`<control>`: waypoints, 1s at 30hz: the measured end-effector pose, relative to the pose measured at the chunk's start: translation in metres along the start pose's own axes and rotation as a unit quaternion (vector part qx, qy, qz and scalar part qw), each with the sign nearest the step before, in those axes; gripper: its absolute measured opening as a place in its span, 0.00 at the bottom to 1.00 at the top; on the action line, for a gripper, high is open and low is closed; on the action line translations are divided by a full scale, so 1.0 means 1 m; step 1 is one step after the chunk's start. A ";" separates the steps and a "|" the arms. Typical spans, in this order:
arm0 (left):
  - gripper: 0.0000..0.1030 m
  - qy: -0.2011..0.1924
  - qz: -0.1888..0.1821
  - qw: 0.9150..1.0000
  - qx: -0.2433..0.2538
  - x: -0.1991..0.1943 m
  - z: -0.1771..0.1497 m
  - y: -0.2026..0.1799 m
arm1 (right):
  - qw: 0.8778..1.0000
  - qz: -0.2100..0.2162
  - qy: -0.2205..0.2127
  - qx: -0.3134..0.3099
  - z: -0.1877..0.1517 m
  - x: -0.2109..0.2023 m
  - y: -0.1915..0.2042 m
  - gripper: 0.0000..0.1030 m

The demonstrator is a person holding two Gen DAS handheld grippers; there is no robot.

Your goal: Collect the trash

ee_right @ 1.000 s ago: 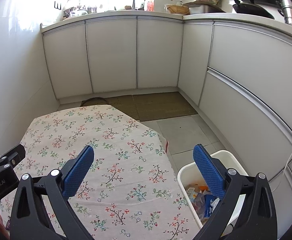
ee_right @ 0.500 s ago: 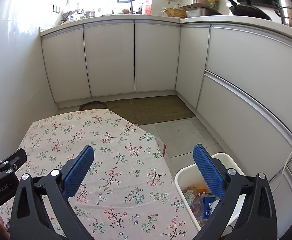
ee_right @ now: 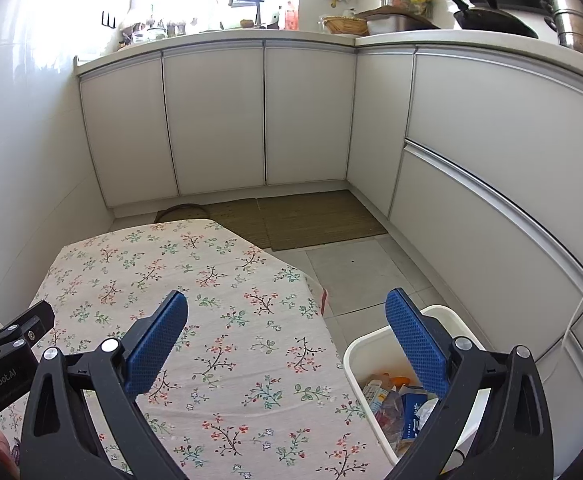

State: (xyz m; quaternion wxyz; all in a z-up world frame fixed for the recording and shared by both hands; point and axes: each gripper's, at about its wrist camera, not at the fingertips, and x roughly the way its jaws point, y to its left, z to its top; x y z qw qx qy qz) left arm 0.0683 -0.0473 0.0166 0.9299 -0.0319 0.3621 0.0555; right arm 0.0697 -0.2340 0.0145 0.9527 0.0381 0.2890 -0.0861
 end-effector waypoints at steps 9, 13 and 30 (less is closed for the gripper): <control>0.93 -0.007 0.003 1.000 0.009 -0.002 -0.001 -0.005 | 1.000 -0.003 0.000 0.002 0.000 0.000 0.000 0.94; 0.92 -0.022 0.004 1.000 0.013 -0.005 -0.001 -0.005 | 1.000 -0.005 0.001 0.003 0.000 0.001 -0.001 0.94; 0.75 -0.045 -0.033 0.998 0.013 -0.009 -0.003 -0.007 | 1.000 -0.009 0.002 0.008 -0.001 0.001 -0.001 0.94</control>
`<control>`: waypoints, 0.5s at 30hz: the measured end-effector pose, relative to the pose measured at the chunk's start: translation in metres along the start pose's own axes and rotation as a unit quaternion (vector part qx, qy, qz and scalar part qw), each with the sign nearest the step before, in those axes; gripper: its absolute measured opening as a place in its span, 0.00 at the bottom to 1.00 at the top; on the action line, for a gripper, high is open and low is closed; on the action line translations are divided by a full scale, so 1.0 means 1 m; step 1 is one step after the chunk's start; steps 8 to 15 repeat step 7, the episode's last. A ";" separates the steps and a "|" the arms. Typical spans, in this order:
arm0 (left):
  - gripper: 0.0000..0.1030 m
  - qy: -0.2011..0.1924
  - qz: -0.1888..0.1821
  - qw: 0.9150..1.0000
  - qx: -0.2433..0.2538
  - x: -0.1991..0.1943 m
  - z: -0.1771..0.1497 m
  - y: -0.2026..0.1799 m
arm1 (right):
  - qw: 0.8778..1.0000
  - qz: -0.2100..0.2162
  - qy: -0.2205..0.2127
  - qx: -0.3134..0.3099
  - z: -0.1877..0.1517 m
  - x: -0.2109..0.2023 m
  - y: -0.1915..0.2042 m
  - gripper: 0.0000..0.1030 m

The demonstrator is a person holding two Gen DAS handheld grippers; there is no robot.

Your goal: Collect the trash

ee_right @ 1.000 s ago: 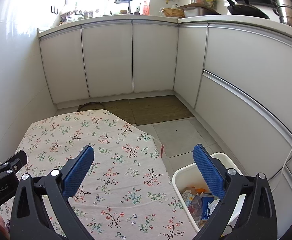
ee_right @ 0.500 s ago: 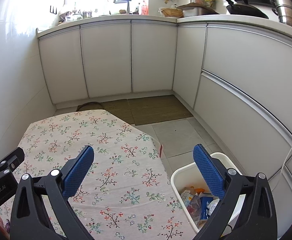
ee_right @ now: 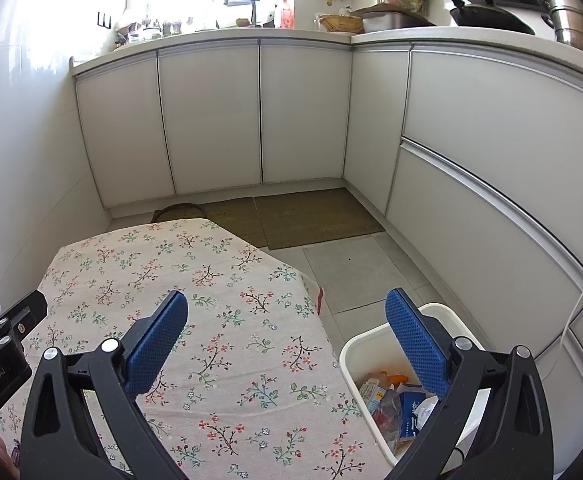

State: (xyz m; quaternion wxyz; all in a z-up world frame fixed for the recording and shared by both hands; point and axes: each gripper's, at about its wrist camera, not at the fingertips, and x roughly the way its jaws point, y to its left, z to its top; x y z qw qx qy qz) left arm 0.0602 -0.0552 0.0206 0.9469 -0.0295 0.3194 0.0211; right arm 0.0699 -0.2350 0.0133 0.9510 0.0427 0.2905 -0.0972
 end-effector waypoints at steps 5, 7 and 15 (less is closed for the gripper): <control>0.93 -0.004 0.029 0.999 0.014 -0.002 0.003 -0.004 | 1.000 -0.001 -0.002 0.003 0.001 -0.001 0.000 0.94; 0.93 -0.006 0.031 0.999 0.014 -0.002 0.003 -0.003 | 1.000 -0.002 -0.006 0.003 0.002 -0.002 0.001 0.94; 0.93 -0.006 0.031 0.999 0.014 -0.002 0.003 -0.003 | 1.000 -0.002 -0.006 0.003 0.002 -0.002 0.001 0.94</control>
